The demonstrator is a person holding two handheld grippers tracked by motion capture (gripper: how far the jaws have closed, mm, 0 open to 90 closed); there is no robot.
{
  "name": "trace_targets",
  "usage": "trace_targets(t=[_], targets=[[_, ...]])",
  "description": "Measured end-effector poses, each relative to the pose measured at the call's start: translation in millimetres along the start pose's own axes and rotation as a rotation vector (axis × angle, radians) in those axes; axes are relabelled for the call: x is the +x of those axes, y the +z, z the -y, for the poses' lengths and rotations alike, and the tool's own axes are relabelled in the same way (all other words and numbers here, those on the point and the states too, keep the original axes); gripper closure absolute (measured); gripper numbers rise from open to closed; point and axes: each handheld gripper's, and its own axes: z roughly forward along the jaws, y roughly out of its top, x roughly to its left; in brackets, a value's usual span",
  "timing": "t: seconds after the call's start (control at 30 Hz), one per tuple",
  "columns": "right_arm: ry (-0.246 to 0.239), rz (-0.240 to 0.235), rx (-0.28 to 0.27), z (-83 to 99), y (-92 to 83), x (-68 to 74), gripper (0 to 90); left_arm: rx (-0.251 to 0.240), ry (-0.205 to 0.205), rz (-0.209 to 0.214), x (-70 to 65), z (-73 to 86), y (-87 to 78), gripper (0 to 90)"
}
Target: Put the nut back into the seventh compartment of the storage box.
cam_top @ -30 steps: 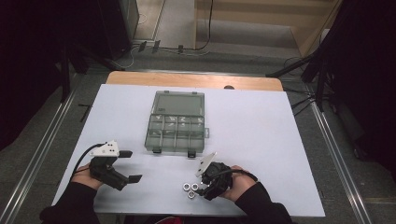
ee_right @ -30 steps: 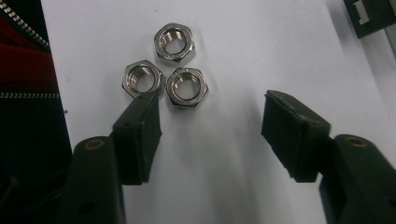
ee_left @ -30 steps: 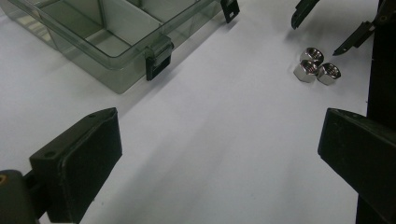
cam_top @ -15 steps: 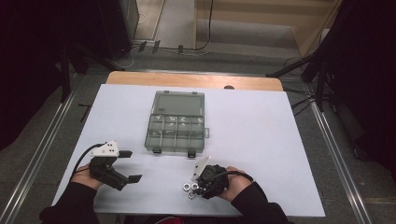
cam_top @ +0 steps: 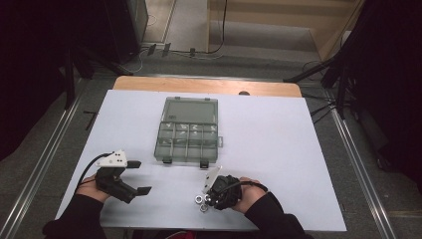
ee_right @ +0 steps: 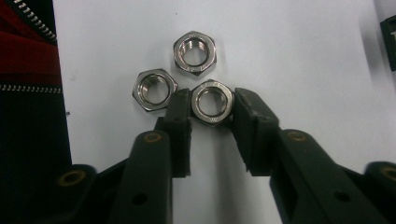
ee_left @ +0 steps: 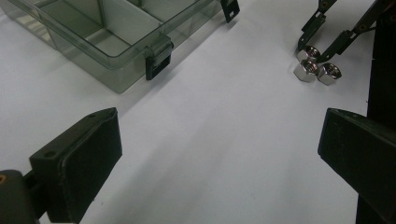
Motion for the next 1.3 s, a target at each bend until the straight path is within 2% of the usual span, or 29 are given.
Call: trace_targets(t=[0.43,0.53,0.7,0.87,1.0,1.1,1.23,1.3], targets=[[0.032,-0.041,-0.014,2.5,-0.5,-4.3,71.6,-0.001,-0.001,-0.001,0.0,0.2,-0.5,0.0],[0.019,-0.048,-0.027,3.3,-0.3,-6.0,71.6,0.0,0.0,0.0,-0.1,0.1,-0.4,0.0],[0.049,-0.035,-0.043,6.5,-5.5,-10.8,71.6,0.0,-0.001,0.001,-0.2,0.3,-0.4,0.0],[0.113,-0.043,-0.103,10.9,-15.9,-16.9,71.6,0.0,-0.001,0.0,0.0,0.3,-0.6,0.0],[0.16,-0.06,-0.199,12.0,-26.3,-21.5,71.6,-0.001,-0.001,0.0,0.4,0.5,-1.2,0.0],[0.198,-0.048,-0.269,12.2,-34.6,-23.3,71.6,0.001,-0.001,-0.001,0.5,0.5,-1.1,0.0],[0.196,-0.022,-0.258,12.4,-32.4,-25.8,71.6,0.001,-0.001,0.001,0.1,0.3,-0.5,0.0],[0.214,-0.023,-0.263,12.2,-31.5,-28.6,71.6,0.003,0.0,0.002,0.3,0.4,-0.5,0.0]])
